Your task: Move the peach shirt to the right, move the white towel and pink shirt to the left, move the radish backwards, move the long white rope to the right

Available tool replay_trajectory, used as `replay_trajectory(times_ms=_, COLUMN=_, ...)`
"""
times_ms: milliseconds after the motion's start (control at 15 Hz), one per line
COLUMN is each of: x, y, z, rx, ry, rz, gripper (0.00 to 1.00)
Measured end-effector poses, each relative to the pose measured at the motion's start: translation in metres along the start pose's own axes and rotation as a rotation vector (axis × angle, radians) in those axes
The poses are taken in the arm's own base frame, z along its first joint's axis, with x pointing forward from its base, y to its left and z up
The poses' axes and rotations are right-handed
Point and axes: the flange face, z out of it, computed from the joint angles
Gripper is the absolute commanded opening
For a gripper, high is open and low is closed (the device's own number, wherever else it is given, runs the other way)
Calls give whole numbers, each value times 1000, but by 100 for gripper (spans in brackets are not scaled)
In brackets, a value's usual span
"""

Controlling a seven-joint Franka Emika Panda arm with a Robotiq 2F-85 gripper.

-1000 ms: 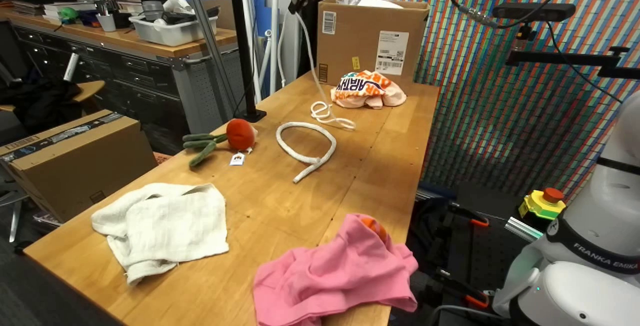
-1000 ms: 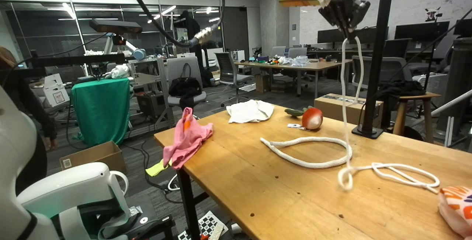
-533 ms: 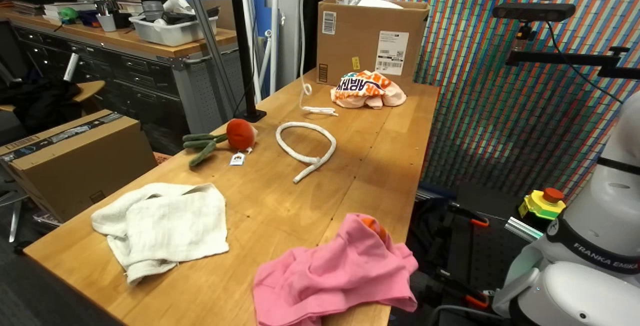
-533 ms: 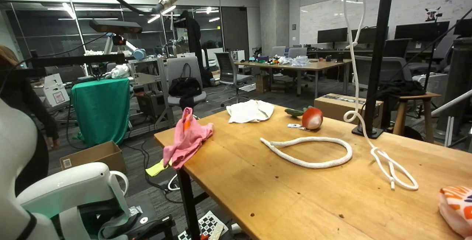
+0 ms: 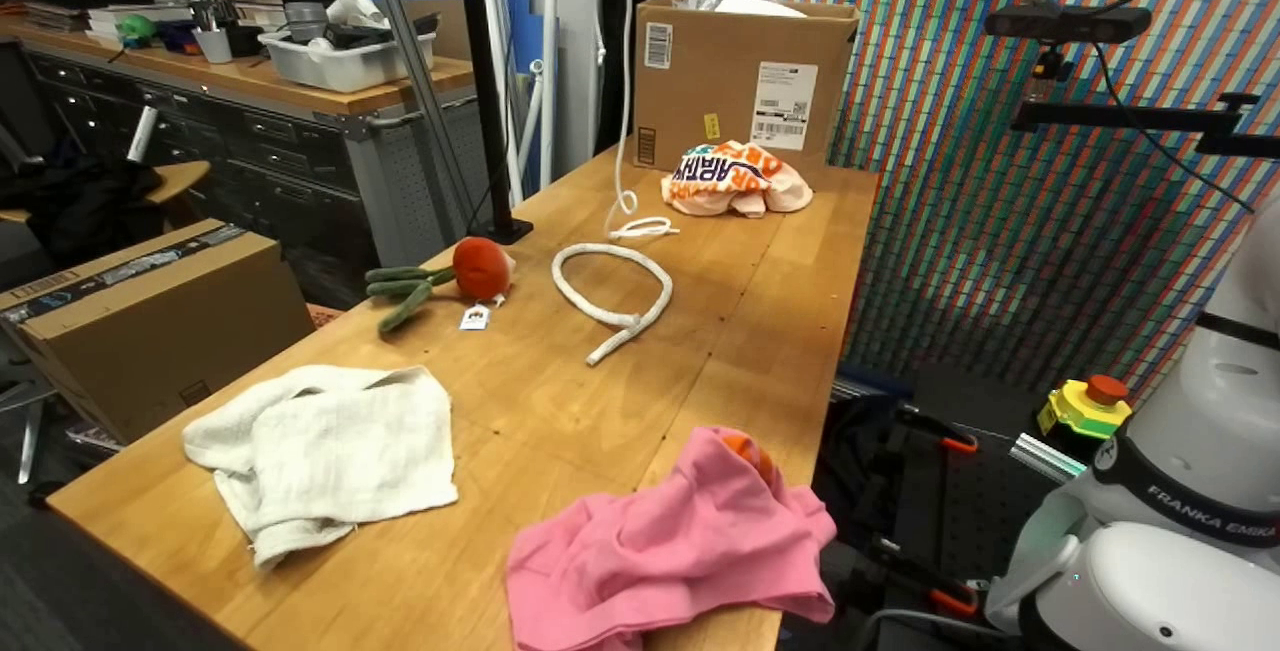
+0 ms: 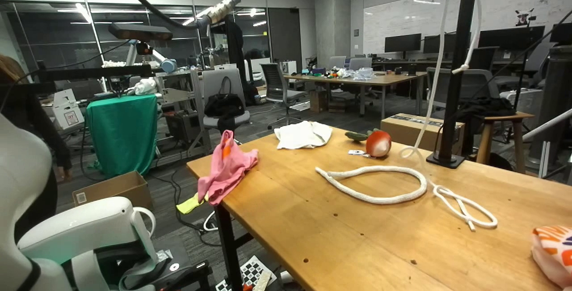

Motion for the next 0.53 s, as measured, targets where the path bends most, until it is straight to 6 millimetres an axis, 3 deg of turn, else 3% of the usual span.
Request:
replay_trajectory(times_ms=267, x=-12, y=38, z=46, rx=-98, ry=-51, rz=22, gripper=8)
replay_trajectory(times_ms=533, x=-17, y=76, z=73, rx=-176, ry=-73, rz=81, gripper=9)
